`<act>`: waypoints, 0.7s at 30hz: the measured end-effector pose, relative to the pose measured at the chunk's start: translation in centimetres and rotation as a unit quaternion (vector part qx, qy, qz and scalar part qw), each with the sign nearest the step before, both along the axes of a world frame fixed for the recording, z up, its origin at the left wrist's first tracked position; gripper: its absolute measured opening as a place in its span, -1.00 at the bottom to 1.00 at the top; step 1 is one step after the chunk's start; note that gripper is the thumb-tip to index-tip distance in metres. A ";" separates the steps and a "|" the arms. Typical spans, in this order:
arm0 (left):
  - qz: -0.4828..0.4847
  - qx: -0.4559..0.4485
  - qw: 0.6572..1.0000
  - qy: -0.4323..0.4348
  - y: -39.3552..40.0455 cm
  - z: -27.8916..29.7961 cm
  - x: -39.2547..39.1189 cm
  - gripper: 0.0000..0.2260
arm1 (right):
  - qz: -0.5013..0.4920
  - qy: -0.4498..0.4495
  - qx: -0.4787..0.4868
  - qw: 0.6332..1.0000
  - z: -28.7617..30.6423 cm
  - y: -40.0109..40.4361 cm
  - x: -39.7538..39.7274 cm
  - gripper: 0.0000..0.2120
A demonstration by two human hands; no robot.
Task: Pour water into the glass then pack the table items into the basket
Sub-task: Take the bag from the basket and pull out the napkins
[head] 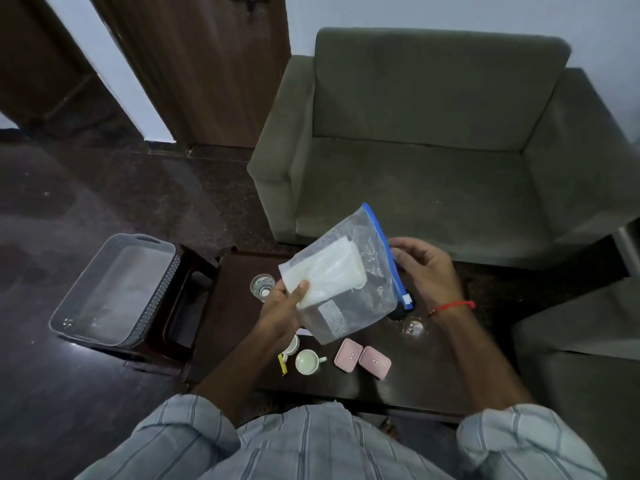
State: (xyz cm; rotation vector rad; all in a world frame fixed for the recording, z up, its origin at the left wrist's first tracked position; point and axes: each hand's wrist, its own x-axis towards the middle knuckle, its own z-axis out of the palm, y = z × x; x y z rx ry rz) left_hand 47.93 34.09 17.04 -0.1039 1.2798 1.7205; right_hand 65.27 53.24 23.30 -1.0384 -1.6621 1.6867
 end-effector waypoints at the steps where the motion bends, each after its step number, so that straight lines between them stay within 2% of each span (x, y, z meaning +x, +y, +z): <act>1: -0.008 0.008 1.000 0.002 0.1 0.0 0.0 -0.64 | 0.024 -0.021 0.009 0.999 0.3 -0.1 0.0 -0.82; 4: -0.024 0.032 0.999 0.003 0.0 0.1 0.2 -0.55 | 0.046 -0.065 0.107 0.991 1.3 -0.7 0.1 -0.81; 7: -0.025 0.023 0.999 0.020 -0.2 -0.1 0.3 -0.53 | 0.036 -0.064 0.183 0.980 2.2 -1.4 0.5 -0.86; 10: -0.028 0.020 0.999 0.030 -0.1 -0.2 0.6 -0.64 | 0.065 -0.075 0.136 0.986 3.1 -2.3 0.8 -0.82; 12: -0.032 0.023 0.998 0.041 -0.1 -0.2 1.0 -0.73 | 0.106 -0.124 0.155 0.974 3.4 -2.9 1.1 -0.71; 15: -0.040 0.033 0.997 0.056 -0.1 0.0 1.7 -0.78 | 0.137 -0.161 0.158 0.965 3.4 -3.4 1.6 -0.77; 17: -0.049 0.040 0.996 0.061 -0.2 0.2 2.0 -0.77 | 0.154 -0.222 0.158 0.950 3.1 -3.5 1.9 -0.74; 19: -0.064 0.040 0.995 0.064 -0.3 0.3 2.2 -0.74 | 0.168 -0.281 0.146 0.934 2.8 -3.7 2.1 -0.61; 21: -0.075 0.034 0.994 0.066 -0.4 0.3 2.2 -0.75 | 0.167 -0.286 0.122 0.936 2.6 -4.1 2.1 -0.50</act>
